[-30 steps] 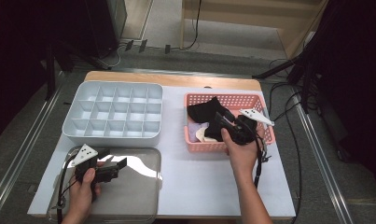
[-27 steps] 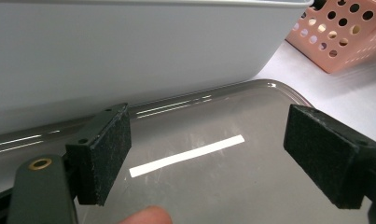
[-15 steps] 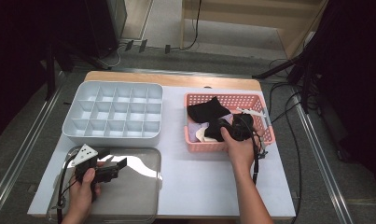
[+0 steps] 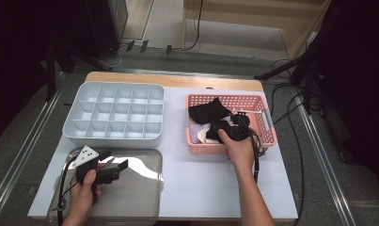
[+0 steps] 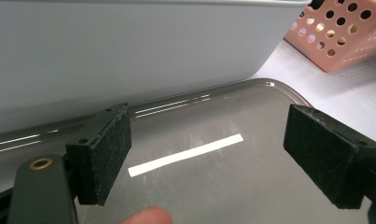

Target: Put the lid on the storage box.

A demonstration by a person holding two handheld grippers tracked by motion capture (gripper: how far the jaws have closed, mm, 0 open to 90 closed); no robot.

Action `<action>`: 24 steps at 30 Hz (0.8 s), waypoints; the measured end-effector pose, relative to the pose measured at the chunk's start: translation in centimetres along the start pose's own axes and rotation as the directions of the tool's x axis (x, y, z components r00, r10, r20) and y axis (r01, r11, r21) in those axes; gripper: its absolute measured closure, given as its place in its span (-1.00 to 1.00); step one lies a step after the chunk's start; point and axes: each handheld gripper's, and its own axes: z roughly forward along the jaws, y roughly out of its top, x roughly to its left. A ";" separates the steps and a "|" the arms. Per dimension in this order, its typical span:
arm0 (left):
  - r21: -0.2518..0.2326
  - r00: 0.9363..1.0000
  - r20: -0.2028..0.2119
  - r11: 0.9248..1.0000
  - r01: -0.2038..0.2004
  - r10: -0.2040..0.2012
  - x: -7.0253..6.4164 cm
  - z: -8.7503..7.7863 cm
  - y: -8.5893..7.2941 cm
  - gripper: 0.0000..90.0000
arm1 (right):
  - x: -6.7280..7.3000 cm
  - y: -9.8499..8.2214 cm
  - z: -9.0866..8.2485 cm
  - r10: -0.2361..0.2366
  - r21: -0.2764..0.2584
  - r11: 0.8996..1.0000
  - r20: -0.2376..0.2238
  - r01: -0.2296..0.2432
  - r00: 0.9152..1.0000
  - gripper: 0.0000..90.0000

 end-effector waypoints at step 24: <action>0.000 1.000 -0.002 1.000 -0.002 0.002 0.0 0.0 0.0 -0.64 | 1.0 -1.0 -3.7 -0.135 -0.336 0.937 -0.094 0.096 0.986 0.78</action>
